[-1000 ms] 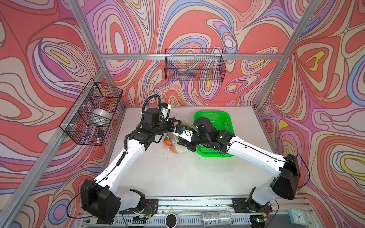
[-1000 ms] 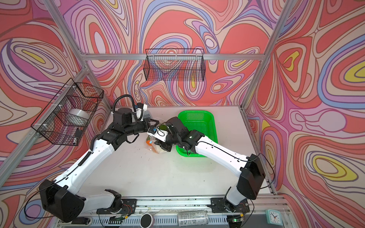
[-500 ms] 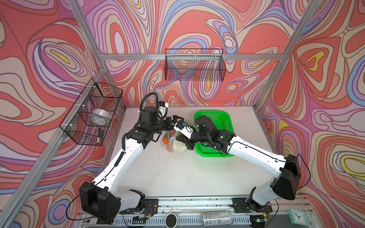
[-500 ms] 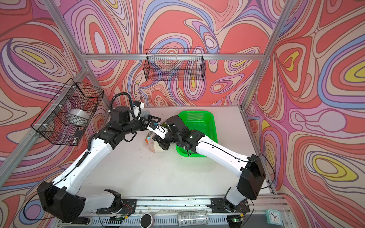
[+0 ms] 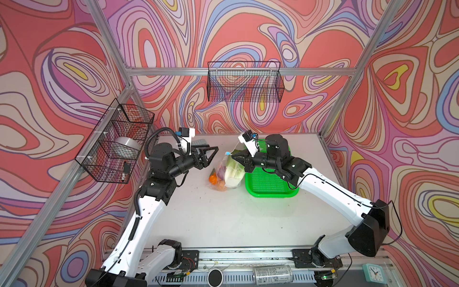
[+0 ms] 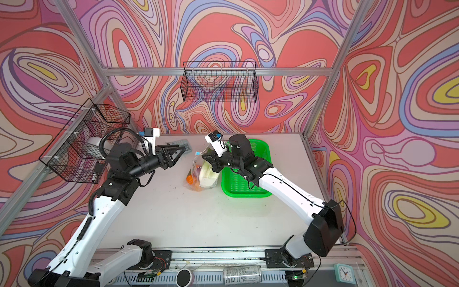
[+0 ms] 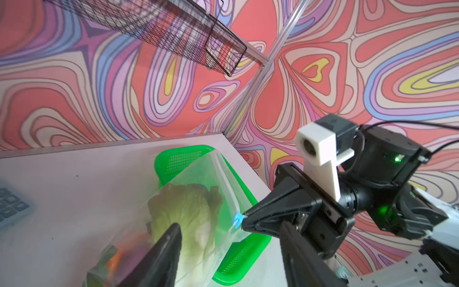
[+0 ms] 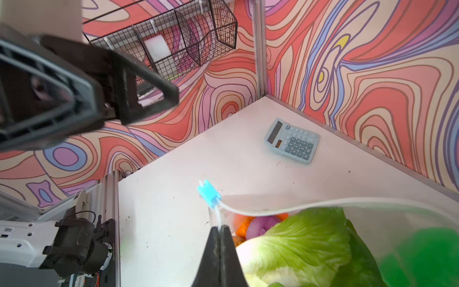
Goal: Place the food in the zip-top bag and seal the zipper
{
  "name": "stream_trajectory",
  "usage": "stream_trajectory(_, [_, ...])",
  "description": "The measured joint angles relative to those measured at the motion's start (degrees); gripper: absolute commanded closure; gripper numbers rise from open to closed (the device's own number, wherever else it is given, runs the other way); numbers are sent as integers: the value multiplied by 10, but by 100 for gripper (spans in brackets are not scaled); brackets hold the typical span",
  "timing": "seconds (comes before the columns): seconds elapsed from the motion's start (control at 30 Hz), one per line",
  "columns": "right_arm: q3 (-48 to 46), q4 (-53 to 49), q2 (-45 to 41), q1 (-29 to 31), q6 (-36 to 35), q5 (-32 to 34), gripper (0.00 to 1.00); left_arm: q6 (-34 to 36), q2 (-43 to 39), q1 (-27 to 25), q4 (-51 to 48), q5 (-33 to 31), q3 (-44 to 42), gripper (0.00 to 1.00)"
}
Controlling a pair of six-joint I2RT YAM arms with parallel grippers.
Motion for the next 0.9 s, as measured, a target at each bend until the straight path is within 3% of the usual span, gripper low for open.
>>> stream_trajectory(0.17, [0, 9, -2, -2, 16, -9, 100, 2, 28, 0, 36, 61, -37, 64])
stream_trajectory(0.7, [0, 10, -2, -2, 34, -26, 100, 21, 63, 0, 170, 94, -90, 53])
stream_trajectory(0.9, [0, 12, -2, -2, 34, -29, 100, 36, 103, 0, 180, 109, -62, 56])
